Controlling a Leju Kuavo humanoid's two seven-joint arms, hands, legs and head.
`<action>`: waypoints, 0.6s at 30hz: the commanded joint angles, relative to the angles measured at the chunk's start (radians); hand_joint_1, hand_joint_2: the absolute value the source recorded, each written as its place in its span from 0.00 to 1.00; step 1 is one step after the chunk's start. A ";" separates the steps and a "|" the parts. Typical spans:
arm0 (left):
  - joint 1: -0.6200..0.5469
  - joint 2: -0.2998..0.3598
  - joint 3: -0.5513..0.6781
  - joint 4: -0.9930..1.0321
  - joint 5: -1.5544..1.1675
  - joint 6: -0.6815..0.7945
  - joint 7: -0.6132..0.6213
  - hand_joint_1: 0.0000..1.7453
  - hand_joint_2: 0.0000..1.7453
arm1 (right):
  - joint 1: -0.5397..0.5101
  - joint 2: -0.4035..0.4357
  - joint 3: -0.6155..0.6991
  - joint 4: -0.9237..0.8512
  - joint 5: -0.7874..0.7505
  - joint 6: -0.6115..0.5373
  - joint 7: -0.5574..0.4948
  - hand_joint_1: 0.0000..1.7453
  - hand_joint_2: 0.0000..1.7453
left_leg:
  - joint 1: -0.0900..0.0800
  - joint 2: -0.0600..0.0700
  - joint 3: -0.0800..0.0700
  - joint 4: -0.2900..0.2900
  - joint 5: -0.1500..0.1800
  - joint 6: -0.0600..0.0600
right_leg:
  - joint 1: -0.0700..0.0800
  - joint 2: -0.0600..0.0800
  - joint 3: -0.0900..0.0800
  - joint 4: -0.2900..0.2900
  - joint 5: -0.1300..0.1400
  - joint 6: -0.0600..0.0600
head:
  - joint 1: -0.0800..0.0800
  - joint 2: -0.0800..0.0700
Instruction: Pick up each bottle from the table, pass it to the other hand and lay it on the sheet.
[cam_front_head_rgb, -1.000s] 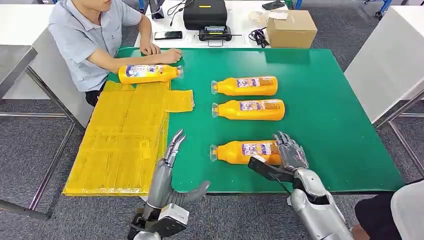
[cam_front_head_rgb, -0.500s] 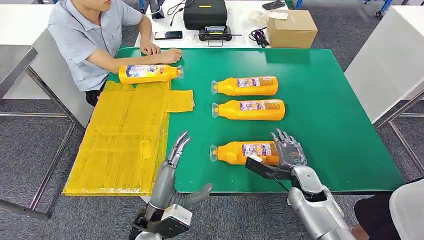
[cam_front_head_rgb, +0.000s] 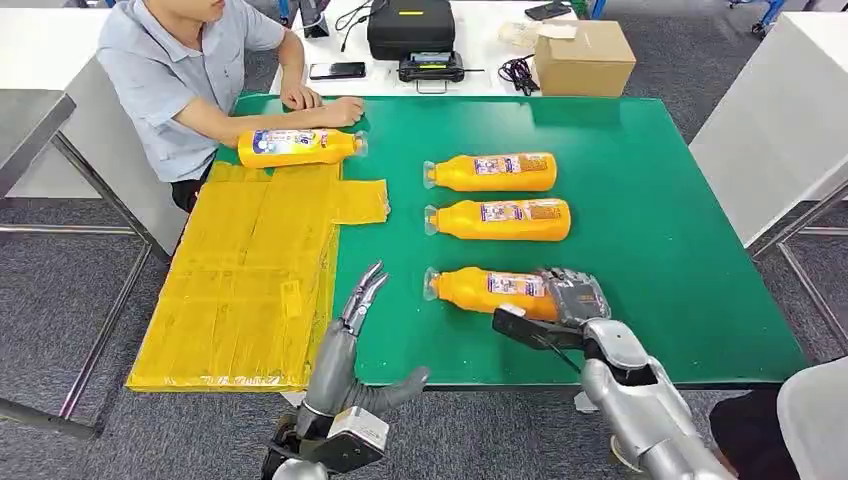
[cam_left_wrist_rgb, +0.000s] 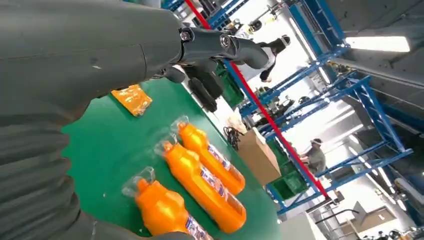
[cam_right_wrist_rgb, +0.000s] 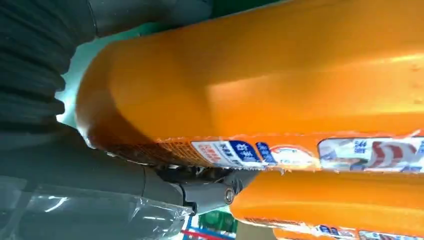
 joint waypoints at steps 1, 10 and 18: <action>-0.043 0.024 -0.031 0.083 0.025 0.010 -0.015 0.00 1.00 | 0.015 -0.021 0.008 0.151 -0.072 0.004 -0.044 1.00 1.00 | 0.002 -0.003 0.004 -0.002 0.000 -0.002 | 0.002 -0.003 0.006 -0.002 -0.001 -0.002 | 0.000 0.000; -0.045 0.019 -0.029 0.093 0.092 0.028 -0.054 0.00 1.00 | 0.057 -0.035 -0.057 0.140 -0.250 0.068 -0.156 1.00 1.00 | 0.002 -0.003 0.009 -0.002 0.000 -0.002 | 0.002 -0.004 0.009 -0.004 -0.001 -0.003 | 0.000 0.000; -0.013 -0.011 0.024 0.112 0.573 -0.113 -0.038 0.00 1.00 | 0.232 -0.029 -0.110 -0.216 -0.465 0.085 -0.211 1.00 1.00 | 0.002 -0.003 0.012 -0.001 -0.002 -0.002 | 0.003 -0.004 0.013 -0.003 -0.002 -0.003 | 0.001 0.000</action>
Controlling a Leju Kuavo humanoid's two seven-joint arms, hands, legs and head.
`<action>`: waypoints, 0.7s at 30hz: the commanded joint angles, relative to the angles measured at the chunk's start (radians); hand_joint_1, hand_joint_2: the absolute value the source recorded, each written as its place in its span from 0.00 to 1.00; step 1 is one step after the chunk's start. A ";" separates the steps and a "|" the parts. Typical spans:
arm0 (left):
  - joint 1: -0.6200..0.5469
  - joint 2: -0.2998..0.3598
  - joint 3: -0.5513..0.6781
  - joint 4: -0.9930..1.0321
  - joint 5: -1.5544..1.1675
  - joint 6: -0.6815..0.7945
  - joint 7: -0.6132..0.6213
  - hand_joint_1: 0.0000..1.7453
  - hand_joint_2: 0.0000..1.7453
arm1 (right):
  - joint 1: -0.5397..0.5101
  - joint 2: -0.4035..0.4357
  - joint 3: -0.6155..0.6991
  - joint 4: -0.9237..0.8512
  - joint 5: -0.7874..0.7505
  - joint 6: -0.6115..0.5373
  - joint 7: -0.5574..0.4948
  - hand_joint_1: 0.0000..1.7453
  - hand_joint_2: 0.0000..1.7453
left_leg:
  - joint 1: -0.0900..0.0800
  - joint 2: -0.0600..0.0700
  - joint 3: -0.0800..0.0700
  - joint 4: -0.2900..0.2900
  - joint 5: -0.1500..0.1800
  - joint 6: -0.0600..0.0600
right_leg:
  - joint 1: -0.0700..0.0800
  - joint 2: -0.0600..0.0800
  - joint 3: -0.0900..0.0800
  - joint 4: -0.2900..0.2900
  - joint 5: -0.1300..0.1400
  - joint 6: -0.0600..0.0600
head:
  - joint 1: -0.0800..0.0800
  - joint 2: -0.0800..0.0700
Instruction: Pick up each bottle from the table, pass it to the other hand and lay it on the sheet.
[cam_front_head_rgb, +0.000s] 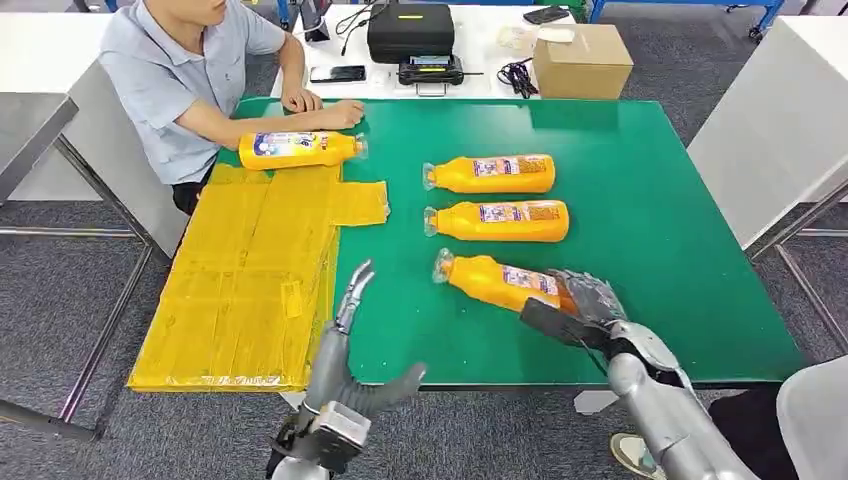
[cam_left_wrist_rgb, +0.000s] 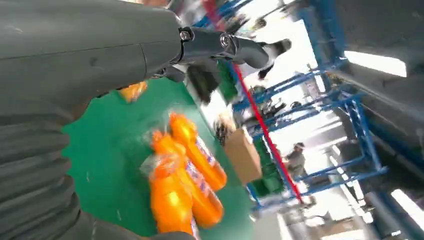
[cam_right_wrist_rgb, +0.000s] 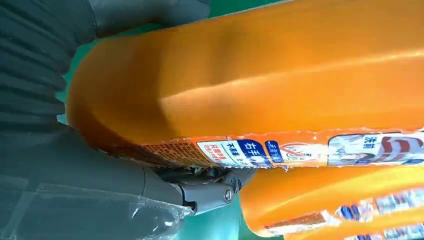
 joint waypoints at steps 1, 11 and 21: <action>0.000 -0.012 0.042 0.083 0.336 -0.128 0.065 0.00 1.00 | 0.203 0.021 -0.058 -0.254 -0.146 0.052 -0.020 1.00 1.00 | 0.002 -0.002 0.002 -0.002 -0.001 -0.003 | 0.002 -0.002 0.003 -0.002 -0.001 -0.003 | 0.000 0.000; 0.005 0.001 0.046 0.112 0.629 -0.246 0.129 0.00 1.00 | 0.148 0.058 -0.035 -0.298 -0.320 0.129 -0.070 1.00 1.00 | 0.001 0.001 -0.006 -0.001 0.000 -0.002 | 0.001 0.000 -0.005 0.000 0.000 -0.002 | -0.001 0.000; 0.004 0.004 0.057 0.113 0.750 -0.254 0.129 0.00 1.00 | 0.093 0.081 -0.002 -0.334 -0.385 0.144 -0.102 1.00 1.00 | 0.000 0.005 -0.008 0.000 -0.001 -0.002 | 0.001 0.005 -0.008 0.001 0.000 -0.003 | -0.001 0.000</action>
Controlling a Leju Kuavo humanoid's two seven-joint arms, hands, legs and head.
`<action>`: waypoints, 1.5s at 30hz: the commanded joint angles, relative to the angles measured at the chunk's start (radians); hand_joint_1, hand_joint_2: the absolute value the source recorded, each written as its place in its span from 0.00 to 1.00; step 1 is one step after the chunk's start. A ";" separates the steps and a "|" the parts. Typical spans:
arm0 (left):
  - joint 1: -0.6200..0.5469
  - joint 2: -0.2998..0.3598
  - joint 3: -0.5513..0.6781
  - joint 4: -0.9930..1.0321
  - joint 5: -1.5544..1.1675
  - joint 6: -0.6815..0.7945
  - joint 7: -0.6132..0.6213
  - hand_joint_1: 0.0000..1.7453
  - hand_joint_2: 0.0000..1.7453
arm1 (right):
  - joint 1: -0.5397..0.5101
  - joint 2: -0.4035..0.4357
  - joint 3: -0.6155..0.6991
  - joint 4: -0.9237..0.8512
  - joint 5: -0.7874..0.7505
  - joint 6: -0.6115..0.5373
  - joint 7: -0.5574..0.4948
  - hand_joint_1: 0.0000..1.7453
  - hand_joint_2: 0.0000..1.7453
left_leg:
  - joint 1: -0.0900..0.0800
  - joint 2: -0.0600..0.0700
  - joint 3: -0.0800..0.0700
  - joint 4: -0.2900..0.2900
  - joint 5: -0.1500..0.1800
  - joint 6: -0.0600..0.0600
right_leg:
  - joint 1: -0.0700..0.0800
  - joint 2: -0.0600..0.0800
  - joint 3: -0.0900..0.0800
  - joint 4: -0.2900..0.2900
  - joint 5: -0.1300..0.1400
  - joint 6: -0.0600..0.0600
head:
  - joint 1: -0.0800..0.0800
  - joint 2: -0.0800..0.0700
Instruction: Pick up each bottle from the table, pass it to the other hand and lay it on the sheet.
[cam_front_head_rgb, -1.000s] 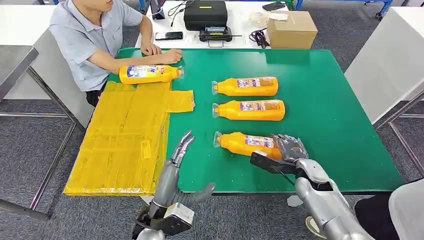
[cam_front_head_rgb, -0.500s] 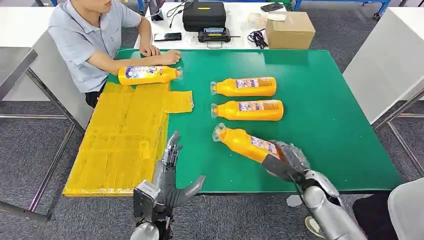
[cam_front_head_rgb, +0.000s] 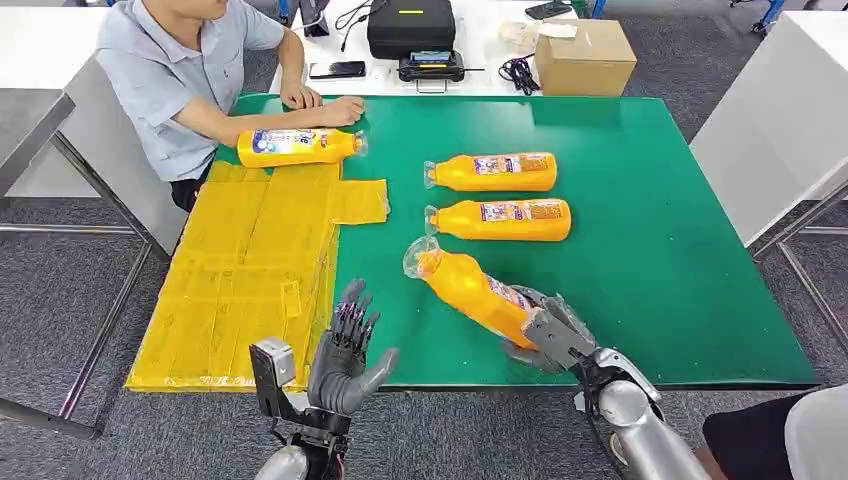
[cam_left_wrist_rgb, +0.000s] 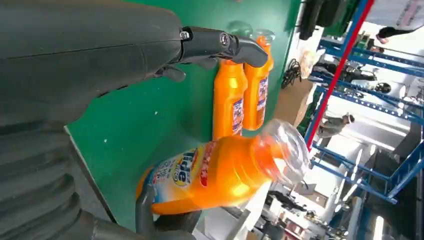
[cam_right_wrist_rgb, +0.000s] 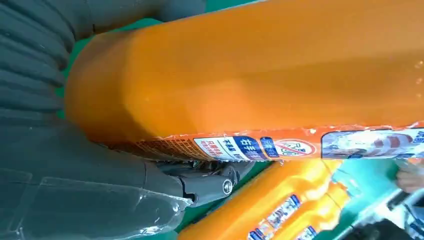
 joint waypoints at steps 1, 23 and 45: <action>-0.026 0.018 0.016 0.074 0.088 0.012 -0.013 0.00 1.00 | -0.081 0.042 0.038 -0.034 -0.062 0.018 -0.013 1.00 1.00 | 0.001 0.005 0.002 0.000 -0.001 -0.002 | 0.001 0.004 0.000 0.000 0.000 -0.002 | 0.000 0.000; -0.241 -0.036 -0.064 0.375 -0.053 0.135 -0.118 0.00 1.00 | -0.172 0.118 0.234 0.096 -0.011 -0.046 -0.010 1.00 1.00 | 0.001 0.002 0.002 -0.001 0.000 -0.002 | 0.001 0.002 0.001 0.000 0.000 -0.002 | 0.000 0.000; -0.229 -0.020 -0.059 0.283 0.027 0.031 -0.047 0.00 1.00 | -0.217 0.168 0.319 0.210 0.035 -0.088 0.001 1.00 1.00 | 0.002 0.003 0.003 0.000 -0.001 -0.002 | 0.001 0.003 0.002 0.000 -0.001 -0.002 | 0.000 0.000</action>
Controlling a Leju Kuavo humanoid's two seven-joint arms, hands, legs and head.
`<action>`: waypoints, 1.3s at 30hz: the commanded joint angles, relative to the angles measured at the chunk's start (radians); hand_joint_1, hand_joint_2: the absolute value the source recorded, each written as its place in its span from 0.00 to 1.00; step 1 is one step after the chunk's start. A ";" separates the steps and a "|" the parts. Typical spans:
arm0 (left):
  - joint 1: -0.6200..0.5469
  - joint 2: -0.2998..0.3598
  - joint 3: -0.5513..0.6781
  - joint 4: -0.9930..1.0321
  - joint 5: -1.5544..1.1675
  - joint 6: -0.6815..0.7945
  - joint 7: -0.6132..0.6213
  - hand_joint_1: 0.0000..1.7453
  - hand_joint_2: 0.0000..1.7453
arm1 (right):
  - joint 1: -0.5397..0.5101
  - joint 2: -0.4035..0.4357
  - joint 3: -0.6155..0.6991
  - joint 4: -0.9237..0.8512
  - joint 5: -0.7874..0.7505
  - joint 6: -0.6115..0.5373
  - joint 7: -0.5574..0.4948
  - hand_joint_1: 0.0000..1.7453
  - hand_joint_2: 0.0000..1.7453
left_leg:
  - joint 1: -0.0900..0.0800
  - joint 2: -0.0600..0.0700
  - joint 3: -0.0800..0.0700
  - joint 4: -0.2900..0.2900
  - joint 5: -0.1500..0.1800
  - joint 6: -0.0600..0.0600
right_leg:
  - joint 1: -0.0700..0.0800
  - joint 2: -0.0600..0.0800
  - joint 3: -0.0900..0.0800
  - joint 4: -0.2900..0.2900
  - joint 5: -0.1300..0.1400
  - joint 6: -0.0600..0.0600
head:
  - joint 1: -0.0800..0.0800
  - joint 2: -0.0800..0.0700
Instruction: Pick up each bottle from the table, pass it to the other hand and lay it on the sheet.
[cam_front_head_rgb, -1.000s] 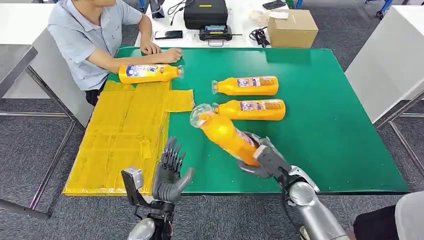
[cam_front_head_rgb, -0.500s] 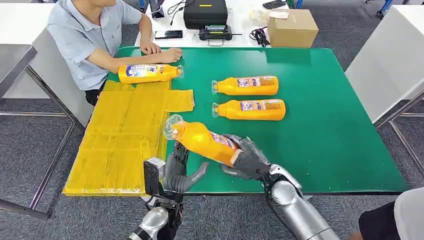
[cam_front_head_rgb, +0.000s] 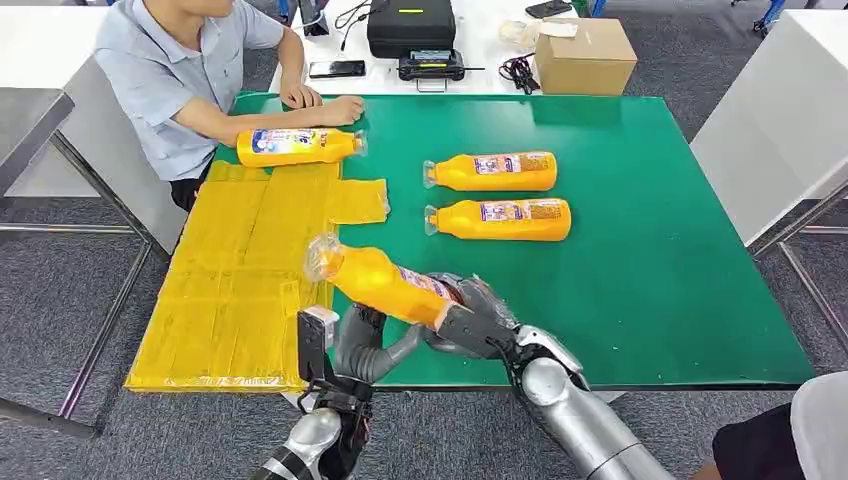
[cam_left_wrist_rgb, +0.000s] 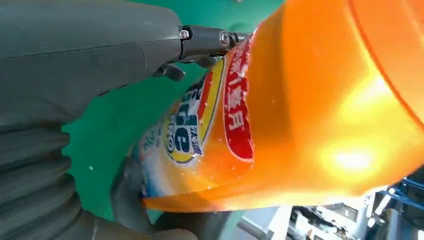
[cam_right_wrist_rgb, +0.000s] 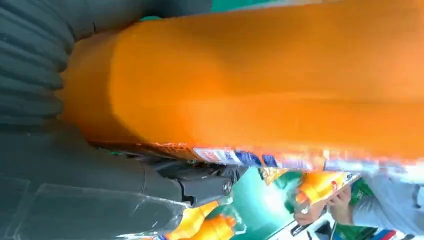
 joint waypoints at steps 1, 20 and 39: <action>-0.014 0.040 -0.013 -0.037 0.034 -0.028 0.024 0.00 1.00 | -0.053 0.020 0.060 0.107 0.001 -0.008 -0.007 1.00 1.00 | 0.001 0.003 0.003 0.000 -0.001 -0.002 | 0.001 0.003 0.002 -0.001 0.000 -0.002 | 0.000 0.000; -0.031 0.045 0.013 -0.080 0.121 -0.054 0.029 1.00 1.00 | -0.039 0.073 0.105 0.143 0.017 -0.036 -0.041 1.00 1.00 | 0.001 0.002 0.002 0.000 -0.001 -0.001 | 0.001 0.001 0.001 -0.001 0.000 -0.002 | 0.000 0.000; -0.002 0.062 0.018 -0.172 0.131 -0.053 -0.030 1.00 1.00 | -0.026 0.097 0.095 0.188 -0.004 -0.052 -0.044 0.00 1.00 | 0.000 0.002 0.001 -0.001 -0.001 -0.001 | 0.000 0.001 0.001 -0.001 0.000 -0.001 | 0.000 0.000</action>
